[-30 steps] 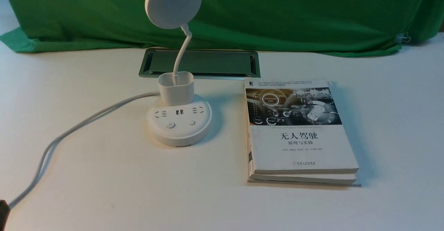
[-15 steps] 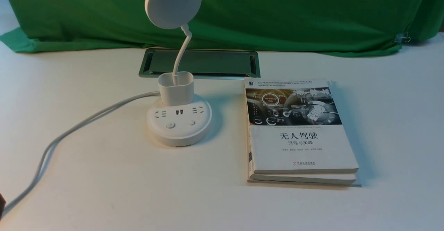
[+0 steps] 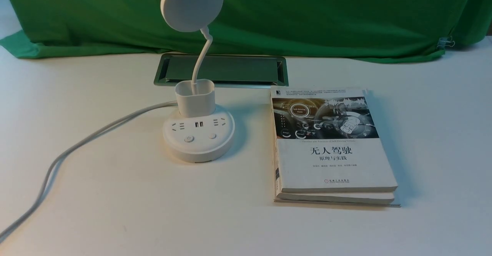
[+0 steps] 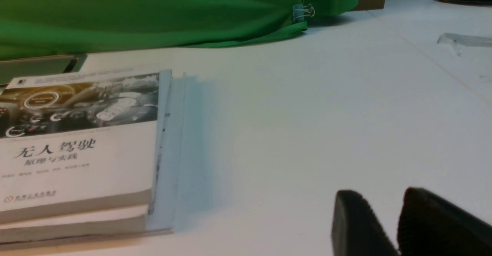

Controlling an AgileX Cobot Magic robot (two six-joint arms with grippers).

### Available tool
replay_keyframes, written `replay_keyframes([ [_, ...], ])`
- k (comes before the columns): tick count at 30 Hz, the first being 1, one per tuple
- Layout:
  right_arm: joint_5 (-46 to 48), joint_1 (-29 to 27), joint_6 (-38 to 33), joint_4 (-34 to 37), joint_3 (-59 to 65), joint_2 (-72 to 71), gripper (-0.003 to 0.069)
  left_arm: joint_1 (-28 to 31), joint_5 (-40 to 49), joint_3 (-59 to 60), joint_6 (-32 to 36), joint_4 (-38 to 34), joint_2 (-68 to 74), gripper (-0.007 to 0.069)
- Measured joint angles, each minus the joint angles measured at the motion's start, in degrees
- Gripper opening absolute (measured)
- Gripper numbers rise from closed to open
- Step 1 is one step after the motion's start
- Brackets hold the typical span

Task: Turn on the desk lamp on the white desktop with your hand.
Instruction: 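Press the power button on the lamp base to turn the lamp on with the left gripper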

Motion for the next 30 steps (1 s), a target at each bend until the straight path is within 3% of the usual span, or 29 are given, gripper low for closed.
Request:
replay_keyframes([
  [8,0.0,0.0,0.0,0.0,0.0,0.0,0.0238,0.0,-14.5,-1.0,-7.9,1.1,-0.1,0.0021],
  [11,0.0,0.0,0.0,0.0,0.0,0.0,0.0238,0.0,-8.3,-7.3,-11.2,2.9,-0.2,0.0021],
  [16,0.0,0.0,0.0,0.0,0.0,0.0,0.0238,0.0,27.9,-29.0,-12.8,8.4,5.1,0.0021],
  [19,0.0,0.0,0.0,0.0,0.0,0.0,0.0238,0.0,37.6,-33.2,-13.1,8.0,11.3,0.0021],
  [22,0.0,0.0,0.0,0.0,0.0,0.0,0.0238,0.0,45.6,-34.0,-13.1,3.6,17.7,0.0021],
  [24,0.0,0.0,0.0,0.0,0.0,0.0,0.0238,0.0,53.9,-34.0,-10.3,-3.7,24.5,0.0021],
  [26,0.0,0.0,0.0,0.0,0.0,0.0,0.0238,0.0,59.7,-34.0,-3.0,-11.6,29.9,0.0021],
  [29,0.0,0.0,0.0,0.0,0.0,0.0,0.0238,0.0,69.8,-34.0,15.4,-30.5,39.9,0.0021],
  [30,0.0,0.0,0.0,0.0,0.0,0.0,0.0238,0.0,69.8,-34.0,15.4,-31.8,40.5,0.0021],
])
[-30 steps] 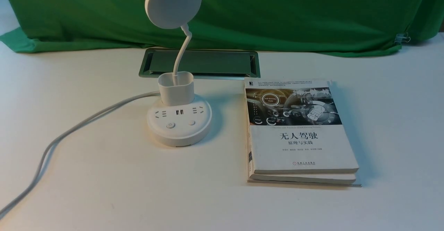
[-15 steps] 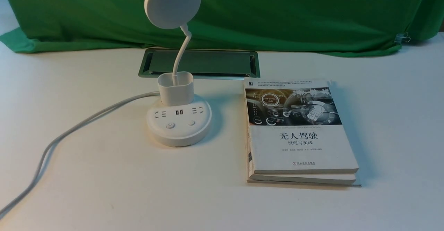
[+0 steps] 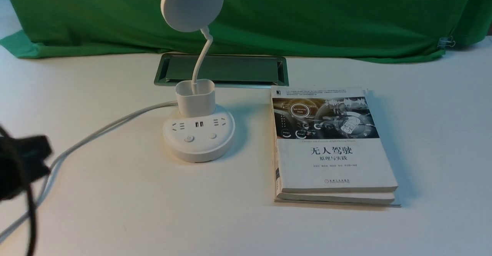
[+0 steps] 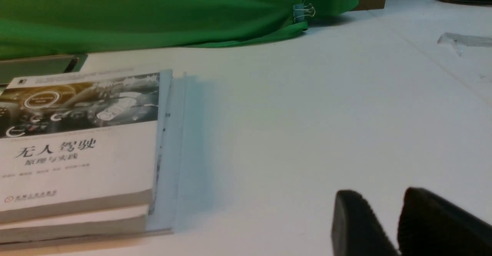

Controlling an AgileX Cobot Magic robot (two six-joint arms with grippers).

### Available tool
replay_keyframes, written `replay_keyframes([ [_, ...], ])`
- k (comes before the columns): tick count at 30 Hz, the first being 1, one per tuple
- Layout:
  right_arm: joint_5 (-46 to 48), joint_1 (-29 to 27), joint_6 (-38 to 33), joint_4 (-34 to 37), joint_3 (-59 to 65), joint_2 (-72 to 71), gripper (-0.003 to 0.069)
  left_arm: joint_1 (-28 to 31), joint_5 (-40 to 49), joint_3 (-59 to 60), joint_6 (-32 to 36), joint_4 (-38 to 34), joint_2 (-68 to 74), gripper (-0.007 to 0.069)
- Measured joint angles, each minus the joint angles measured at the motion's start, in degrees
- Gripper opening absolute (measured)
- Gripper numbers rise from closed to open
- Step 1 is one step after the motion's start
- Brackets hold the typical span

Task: Turn on the desk lamp on the white desktop with your hand.
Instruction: 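Press the power button on the lamp base to turn the lamp on with the left gripper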

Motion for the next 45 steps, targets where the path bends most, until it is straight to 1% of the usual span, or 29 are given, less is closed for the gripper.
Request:
replay_keyframes([
  [1,0.0,0.0,0.0,0.0,0.0,0.0,0.0238,0.0,4.9,0.0,8.7,-8.5,4.8,0.0021],
  [2,0.0,0.0,0.0,0.0,0.0,0.0,0.0238,0.0,7.7,0.0,13.3,-14.1,7.7,0.0021],
  [3,0.0,0.0,0.0,0.0,0.0,0.0,0.0238,0.0,10.3,0.0,16.4,-19.0,9.9,0.0021],
  [4,0.0,0.0,0.0,0.0,0.0,0.0,0.0238,0.0,12.1,0.0,20.1,-22.9,12.8,0.0021],
  [5,0.0,0.0,0.0,0.0,0.0,0.0,0.0238,0.0,12.7,-0.1,21.0,-24.2,13.3,0.0021],
  [6,0.0,0.0,0.0,0.0,0.0,0.0,0.0238,-0.3,14.0,-0.4,23.5,-27.4,16.1,0.0021],
  [7,0.0,0.0,0.0,0.0,0.0,0.0,0.0238,-0.8,14.1,-0.8,24.1,-28.6,17.5,0.0018],
  [9,0.0,0.0,0.0,0.0,0.0,0.0,0.0238,-4.0,12.3,-2.2,24.2,-28.8,20.7,0.0001],
  [10,0.0,0.0,0.0,0.0,0.0,0.0,0.0238,-4.0,12.3,-2.2,24.0,-28.8,20.9,0.0000],
  [11,0.0,0.0,0.0,0.0,0.0,0.0,0.0238,-8.0,9.7,-3.6,21.8,-26.5,22.6,-0.0003],
  [12,0.0,0.0,0.0,0.0,0.0,0.0,0.0238,-10.6,8.0,-4.4,19.7,-24.3,23.6,-0.0004],
  [13,0.0,0.0,0.0,0.0,0.0,0.0,0.0238,-11.2,7.6,-4.5,19.7,-23.8,23.8,-0.0004],
  [14,0.0,0.0,0.0,0.0,0.0,0.0,0.0238,-15.8,4.7,-5.8,14.8,-18.8,25.8,-0.0004],
  [15,0.0,0.0,0.0,0.0,0.0,0.0,0.0238,-18.6,3.0,-6.6,11.5,-14.9,27.1,-0.0004],
  [16,0.0,0.0,0.0,0.0,0.0,0.0,0.0238,-19.2,2.6,-6.8,10.9,-14.1,27.1,-0.0004],
  [18,0.0,0.0,0.0,0.0,0.0,0.0,0.0238,-25.8,-0.7,-8.8,0.5,-1.6,30.9,-0.0004],
  [20,0.0,0.0,0.0,0.0,0.0,0.0,0.0238,-28.5,-1.2,-9.9,-7.1,5.4,33.5,-0.0004],
  [22,0.1,0.0,0.0,0.0,0.0,0.0,0.0238,-30.0,-1.2,-11.0,-11.8,10.3,36.1,-0.0004],
  [23,0.0,0.0,0.0,0.0,0.0,0.0,0.0238,-30.1,-1.1,-11.1,-11.8,10.6,36.4,-0.0004],
  [24,0.0,0.0,0.0,0.0,0.0,0.0,0.0238,-30.4,-0.5,-11.9,-13.8,12.1,38.2,-0.0004],
  [25,0.0,0.0,0.0,0.0,0.0,0.0,0.0238,-30.5,-0.1,-12.4,-14.3,12.4,39.1,-0.0004],
  [29,0.0,0.0,0.0,0.0,0.0,0.0,0.0238,-30.6,0.5,-13.7,-14.8,11.7,41.6,-0.0004],
  [34,0.0,0.0,0.0,0.0,0.0,0.0,0.0238,-30.9,2.1,-13.9,-12.1,7.7,42.8,-0.0004],
  [35,0.0,0.0,0.0,0.0,0.0,0.0,0.0238,-31.7,2.2,-14.0,-10.7,6.4,42.9,-0.0004],
  [39,0.0,0.0,0.0,0.0,0.0,0.0,0.0238,-33.9,1.9,-14.1,-9.9,5.6,43.1,-0.0002],
  [41,0.0,0.0,0.0,0.0,0.0,0.0,0.0238,-34.5,1.9,-14.1,-10.0,6.6,43.3,-0.0002],
  [45,0.0,0.0,0.0,0.0,0.0,0.0,0.0238,-33.2,0.1,-14.1,-16.2,14.1,44.5,-0.0002],
])
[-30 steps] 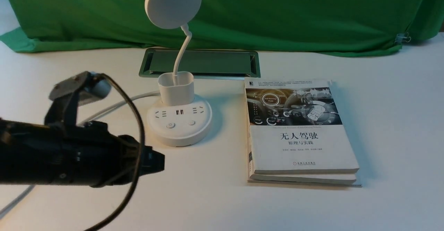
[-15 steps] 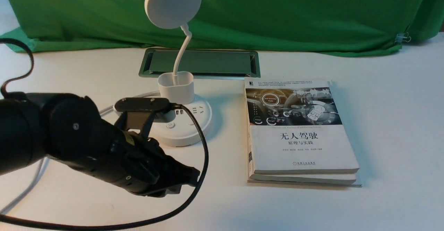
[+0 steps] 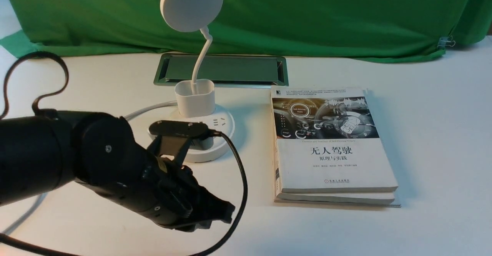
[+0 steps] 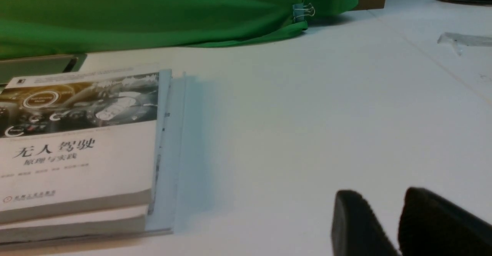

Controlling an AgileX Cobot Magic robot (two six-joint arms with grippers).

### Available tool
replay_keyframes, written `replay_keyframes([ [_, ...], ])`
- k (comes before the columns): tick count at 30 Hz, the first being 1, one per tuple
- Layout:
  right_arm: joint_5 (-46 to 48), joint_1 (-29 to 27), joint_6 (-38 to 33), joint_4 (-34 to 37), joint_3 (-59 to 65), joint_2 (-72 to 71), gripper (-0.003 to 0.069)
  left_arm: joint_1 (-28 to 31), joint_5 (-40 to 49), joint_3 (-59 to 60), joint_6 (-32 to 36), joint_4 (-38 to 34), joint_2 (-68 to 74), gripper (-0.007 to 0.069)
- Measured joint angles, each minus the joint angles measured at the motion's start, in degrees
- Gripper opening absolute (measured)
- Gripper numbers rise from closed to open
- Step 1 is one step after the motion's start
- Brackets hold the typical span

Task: Turn on the desk lamp on the white desktop with your hand.
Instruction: 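Press the power button on the lamp base to turn the lamp on with the left gripper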

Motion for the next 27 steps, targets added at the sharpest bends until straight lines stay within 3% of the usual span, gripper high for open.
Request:
replay_keyframes([
  [6,0.0,0.0,0.0,0.0,0.0,0.0,0.0238,3.9,-2.7,-4.4,-3.7,5.3,1.8,-0.0001],
  [15,-0.1,0.0,0.0,0.0,0.0,0.0,0.0238,4.2,-2.9,-19.3,-5.5,12.9,12.5,-0.0001],
  [27,-0.1,0.0,0.0,0.0,0.0,0.0,0.0238,4.2,-7.3,-25.6,-13.3,25.9,23.1,-0.0001],
])
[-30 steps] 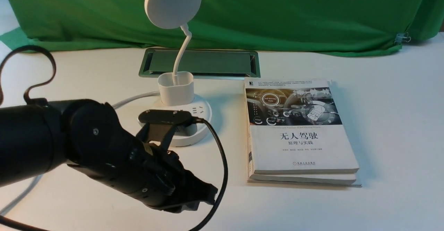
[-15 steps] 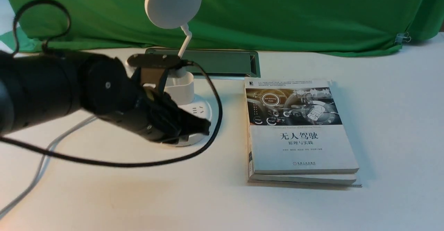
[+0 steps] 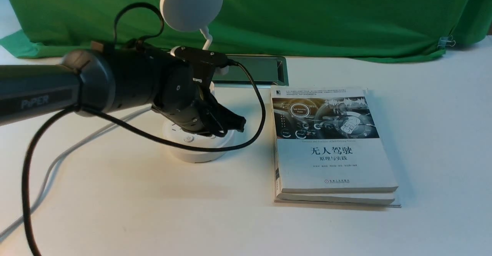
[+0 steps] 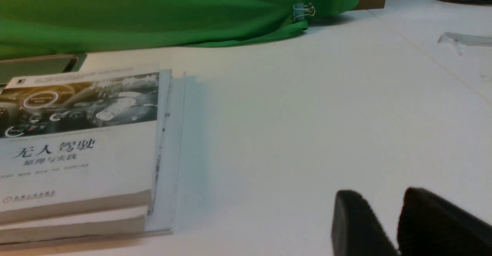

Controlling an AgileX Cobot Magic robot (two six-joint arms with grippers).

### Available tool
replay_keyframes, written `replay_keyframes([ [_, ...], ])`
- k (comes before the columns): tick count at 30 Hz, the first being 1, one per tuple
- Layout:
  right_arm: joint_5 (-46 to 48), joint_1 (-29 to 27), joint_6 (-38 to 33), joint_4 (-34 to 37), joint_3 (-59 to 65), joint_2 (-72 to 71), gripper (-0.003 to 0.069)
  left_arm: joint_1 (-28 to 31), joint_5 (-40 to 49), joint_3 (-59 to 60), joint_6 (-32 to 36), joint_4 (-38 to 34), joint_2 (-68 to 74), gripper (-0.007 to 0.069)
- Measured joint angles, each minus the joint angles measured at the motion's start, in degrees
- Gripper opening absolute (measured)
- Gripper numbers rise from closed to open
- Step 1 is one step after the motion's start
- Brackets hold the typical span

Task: Turn on the desk lamp on the white desktop with your hand.
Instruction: 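Press the power button on the lamp base to turn the lamp on with the left gripper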

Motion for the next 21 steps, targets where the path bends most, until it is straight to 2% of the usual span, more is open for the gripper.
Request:
replay_keyframes([
  [6,0.0,0.0,0.0,0.0,0.0,0.0,0.0239,0.0,-0.9,-0.1,-2.0,1.7,1.9,-0.0001],
  [21,0.1,0.0,0.0,0.0,0.0,0.0,0.0238,0.0,-1.5,-0.8,-2.1,2.7,3.5,-0.0001],
])
